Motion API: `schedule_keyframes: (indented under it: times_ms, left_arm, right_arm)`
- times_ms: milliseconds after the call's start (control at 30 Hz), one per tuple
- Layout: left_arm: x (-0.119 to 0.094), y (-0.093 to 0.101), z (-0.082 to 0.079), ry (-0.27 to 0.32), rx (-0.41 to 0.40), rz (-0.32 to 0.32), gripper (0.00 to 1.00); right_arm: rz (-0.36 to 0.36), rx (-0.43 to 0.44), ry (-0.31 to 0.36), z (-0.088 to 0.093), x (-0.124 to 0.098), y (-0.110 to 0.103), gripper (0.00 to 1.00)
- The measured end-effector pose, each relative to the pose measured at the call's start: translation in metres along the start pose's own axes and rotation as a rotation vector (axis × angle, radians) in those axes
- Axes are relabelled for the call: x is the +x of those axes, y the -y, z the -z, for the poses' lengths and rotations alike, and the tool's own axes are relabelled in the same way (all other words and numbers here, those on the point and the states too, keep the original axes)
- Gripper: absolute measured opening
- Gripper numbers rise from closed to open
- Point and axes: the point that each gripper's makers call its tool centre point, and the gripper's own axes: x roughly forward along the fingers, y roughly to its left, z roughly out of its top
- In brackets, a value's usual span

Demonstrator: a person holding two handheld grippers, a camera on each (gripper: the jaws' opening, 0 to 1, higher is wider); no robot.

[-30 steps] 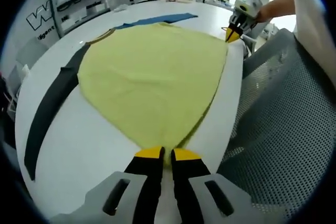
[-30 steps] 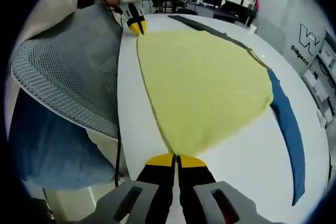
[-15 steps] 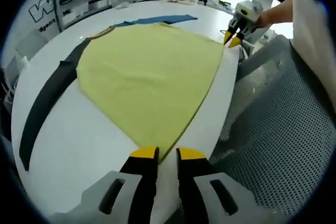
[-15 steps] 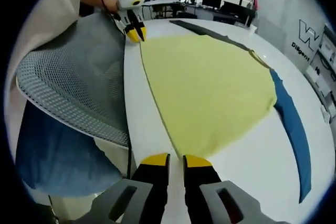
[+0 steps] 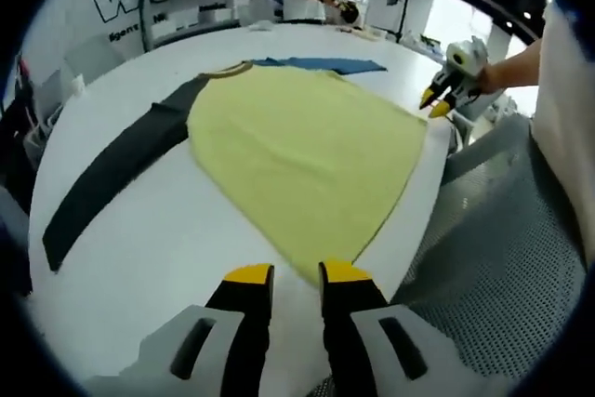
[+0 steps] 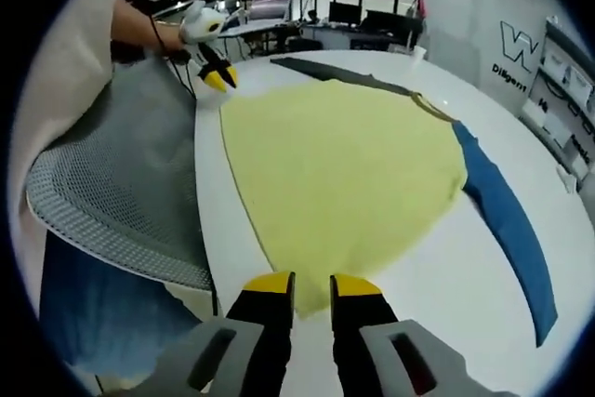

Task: Fold the garment on the visible template until the final outline fits inside the template.

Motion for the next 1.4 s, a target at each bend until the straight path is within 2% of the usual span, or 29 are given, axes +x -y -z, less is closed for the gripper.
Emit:
schedule_keyframes:
  times_ms: [167, 233, 433, 533, 867, 1200, 1400]
  left_arm:
    - [-0.008, -0.032, -0.009, 0.063, -0.113, -0.080, 0.26]
    - [-0.011, -0.044, -0.012, 0.082, -0.135, -0.102, 0.25]
    - [-0.017, -0.059, -0.020, 0.126, -0.169, -0.131, 0.26]
    - [-0.015, -0.058, -0.027, 0.165, -0.191, -0.126, 0.29]
    - [-0.002, -0.040, -0.045, 0.228, -0.181, -0.097, 0.43]
    - [0.011, -0.025, -0.055, 0.247, -0.169, -0.074, 0.50]
    - [0.015, -0.020, -0.061, 0.257, -0.161, -0.070, 0.56]
  right_arm:
    - [0.021, 0.033, 0.023, -0.006, 0.000, 0.005, 0.11]
    - [0.029, 0.047, 0.031, -0.007, 0.001, 0.008, 0.11]
    - [0.076, 0.132, 0.072, -0.012, -0.001, 0.023, 0.14]
    - [0.104, 0.174, 0.093, -0.012, -0.003, 0.033, 0.15]
    - [0.219, 0.295, 0.135, -0.002, -0.020, 0.075, 0.21]
    - [0.341, 0.418, 0.169, 0.017, -0.042, 0.121, 0.22]
    - [0.417, 0.490, 0.172, 0.036, -0.059, 0.153, 0.21]
